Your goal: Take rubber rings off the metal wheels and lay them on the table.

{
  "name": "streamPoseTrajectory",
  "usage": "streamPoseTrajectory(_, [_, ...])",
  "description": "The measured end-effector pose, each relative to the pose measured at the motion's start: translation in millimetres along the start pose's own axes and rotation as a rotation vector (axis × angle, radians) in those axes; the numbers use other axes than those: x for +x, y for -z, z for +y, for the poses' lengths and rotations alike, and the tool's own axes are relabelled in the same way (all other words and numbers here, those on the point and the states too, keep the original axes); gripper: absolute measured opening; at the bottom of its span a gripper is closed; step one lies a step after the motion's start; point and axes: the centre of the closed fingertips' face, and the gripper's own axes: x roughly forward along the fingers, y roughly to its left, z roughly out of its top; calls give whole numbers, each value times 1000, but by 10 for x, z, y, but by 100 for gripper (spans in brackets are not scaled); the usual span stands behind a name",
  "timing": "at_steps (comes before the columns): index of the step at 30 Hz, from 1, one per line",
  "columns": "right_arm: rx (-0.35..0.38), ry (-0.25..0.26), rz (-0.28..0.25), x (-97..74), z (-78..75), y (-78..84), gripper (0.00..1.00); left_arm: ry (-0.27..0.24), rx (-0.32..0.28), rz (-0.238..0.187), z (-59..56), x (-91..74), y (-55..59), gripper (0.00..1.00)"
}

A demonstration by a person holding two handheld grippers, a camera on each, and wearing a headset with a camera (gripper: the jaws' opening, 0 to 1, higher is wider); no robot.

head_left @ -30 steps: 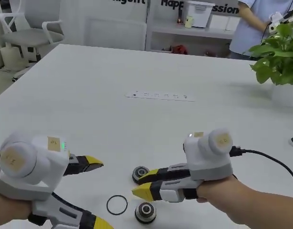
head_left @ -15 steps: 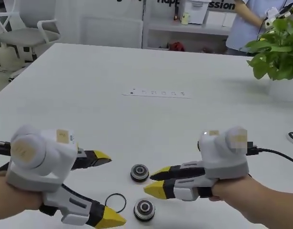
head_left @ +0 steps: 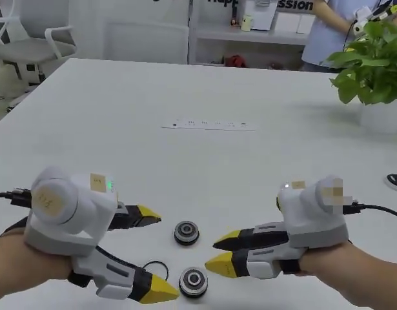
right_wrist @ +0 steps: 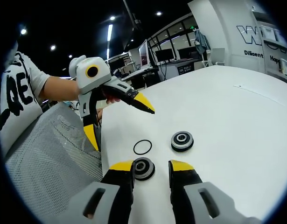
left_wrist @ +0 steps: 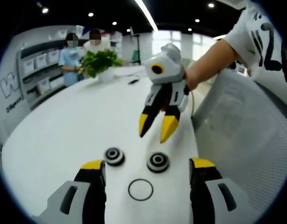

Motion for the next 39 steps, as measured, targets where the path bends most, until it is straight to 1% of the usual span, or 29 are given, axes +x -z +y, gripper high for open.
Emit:
streamPoseTrajectory(4, [-24,1,28,-2,-14,107,27,3,-8,-4,6,28,-16,71])
streamPoseTrajectory(7, [-40,-3,42,-1,1,147,27,10,-9,0,-9,46,-14,69])
streamPoseTrajectory(11, [-53,-11,50,14,20,176,27,22,-13,12,-37,70,13,65])
streamPoseTrajectory(15, [-68,-20,61,42,37,208,27,32,-15,19,-60,96,22,63])
streamPoseTrajectory(21, [-108,-37,91,96,94,267,27,49,-25,28,-93,145,53,57])
streamPoseTrajectory(26, [-126,-44,104,125,109,300,26,62,-34,38,-125,192,79,54])
streamPoseTrajectory(29, [-140,-46,115,145,110,322,25,68,-40,45,-137,215,97,50])
streamPoseTrajectory(34, [-158,-52,124,184,131,342,24,72,-54,51,-137,261,122,46])
streamPoseTrajectory(39, [-168,-52,128,197,126,346,23,75,-64,55,-147,306,123,42])
